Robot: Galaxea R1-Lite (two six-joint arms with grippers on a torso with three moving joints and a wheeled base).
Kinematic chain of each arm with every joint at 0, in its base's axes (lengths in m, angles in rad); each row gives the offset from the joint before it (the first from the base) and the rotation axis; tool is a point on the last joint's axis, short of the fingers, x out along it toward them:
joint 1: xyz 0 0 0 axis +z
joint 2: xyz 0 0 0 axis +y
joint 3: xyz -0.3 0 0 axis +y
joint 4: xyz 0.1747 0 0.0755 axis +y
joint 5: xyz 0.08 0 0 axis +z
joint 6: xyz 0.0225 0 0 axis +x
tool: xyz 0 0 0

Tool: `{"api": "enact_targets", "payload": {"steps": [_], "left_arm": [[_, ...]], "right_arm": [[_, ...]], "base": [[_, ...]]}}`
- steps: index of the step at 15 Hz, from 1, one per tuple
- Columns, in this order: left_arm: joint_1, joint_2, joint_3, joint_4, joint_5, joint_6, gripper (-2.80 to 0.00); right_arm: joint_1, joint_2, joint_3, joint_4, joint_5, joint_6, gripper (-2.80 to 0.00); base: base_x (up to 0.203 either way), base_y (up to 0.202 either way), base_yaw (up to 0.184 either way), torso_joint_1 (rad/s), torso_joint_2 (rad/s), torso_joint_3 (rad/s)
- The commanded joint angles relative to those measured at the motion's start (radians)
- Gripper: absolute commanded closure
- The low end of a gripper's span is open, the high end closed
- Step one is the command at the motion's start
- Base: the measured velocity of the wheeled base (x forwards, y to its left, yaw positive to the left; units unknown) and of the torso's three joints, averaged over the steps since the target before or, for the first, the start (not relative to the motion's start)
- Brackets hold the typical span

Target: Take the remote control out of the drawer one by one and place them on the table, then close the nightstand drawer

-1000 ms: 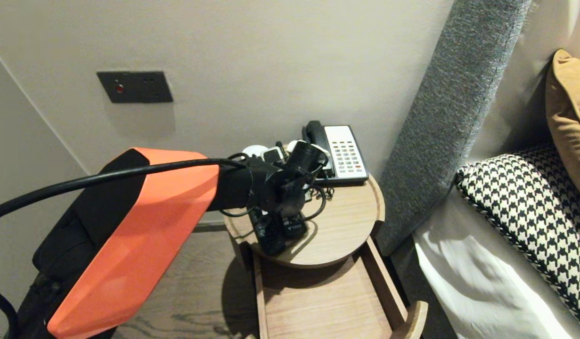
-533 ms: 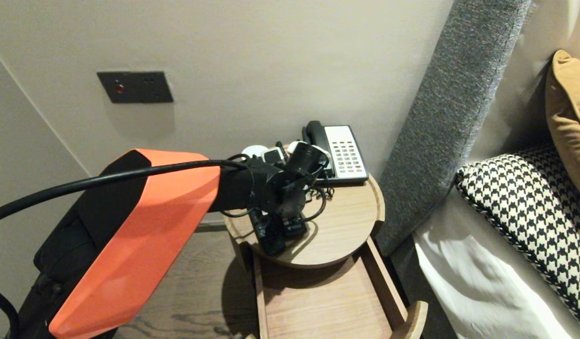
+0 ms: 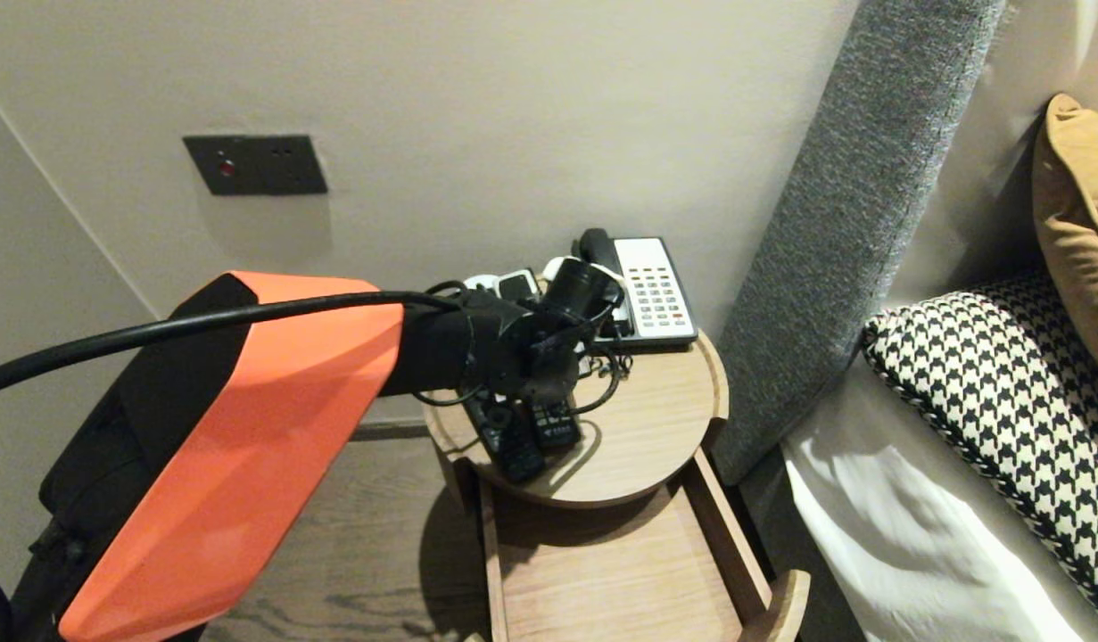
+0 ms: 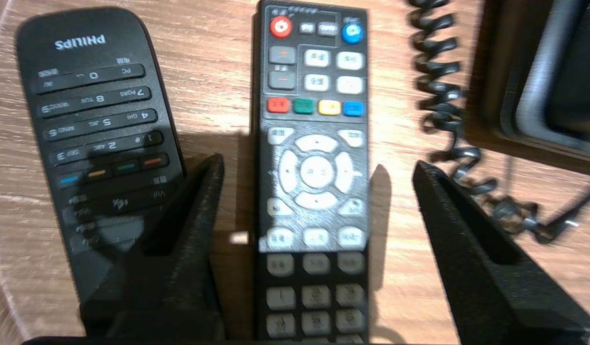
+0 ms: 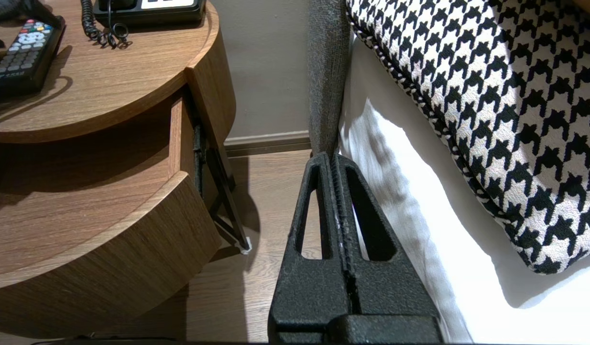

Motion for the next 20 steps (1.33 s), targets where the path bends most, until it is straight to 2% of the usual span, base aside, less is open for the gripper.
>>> {"api": "enact_targets", "payload": {"steps": [1, 6, 10, 11, 14, 17, 20], "left_arm": [[-0.008, -0.036, 0.002, 0.004, 0.005, -0.005, -2.8], [-0.055, -0.163, 0.028, 0.081, -0.007, -0.018, -2.8], [-0.097, -0.296, 0.165, 0.112, -0.008, -0.031, -2.8], [-0.106, -0.336, 0.21, 0.116, -0.008, -0.032, 0.0], [-0.14, -0.458, 0.344, 0.138, -0.018, -0.03, 0.0], [-0.17, -0.555, 0.472, 0.196, -0.084, -0.036, 0.0], [-0.203, -0.607, 0.609, 0.219, -0.168, -0.081, 0.0]], "right_arm": [[0.0, 0.001, 0.04, -0.001, 0.0, 0.0, 0.0], [0.0, 0.001, 0.04, -0.002, 0.0, 0.0, 0.0], [0.0, 0.001, 0.04, -0.001, 0.0, 0.0, 0.0], [0.0, 0.001, 0.04, -0.001, 0.0, 0.0, 0.0], [0.0, 0.001, 0.04, -0.001, 0.0, 0.0, 0.0], [-0.001, 0.001, 0.04, -0.001, 0.0, 0.0, 0.0], [0.0, 0.001, 0.04, -0.001, 0.0, 0.0, 0.0]], "base": [[0.0, 0.0, 0.0, 0.0, 0.0, 0.0], [0.0, 0.0, 0.0, 0.0, 0.0, 0.0], [0.0, 0.0, 0.0, 0.0, 0.0, 0.0], [0.0, 0.0, 0.0, 0.0, 0.0, 0.0], [0.0, 0.0, 0.0, 0.0, 0.0, 0.0], [0.0, 0.0, 0.0, 0.0, 0.0, 0.0], [0.0, 0.0, 0.0, 0.0, 0.0, 0.0]]}}
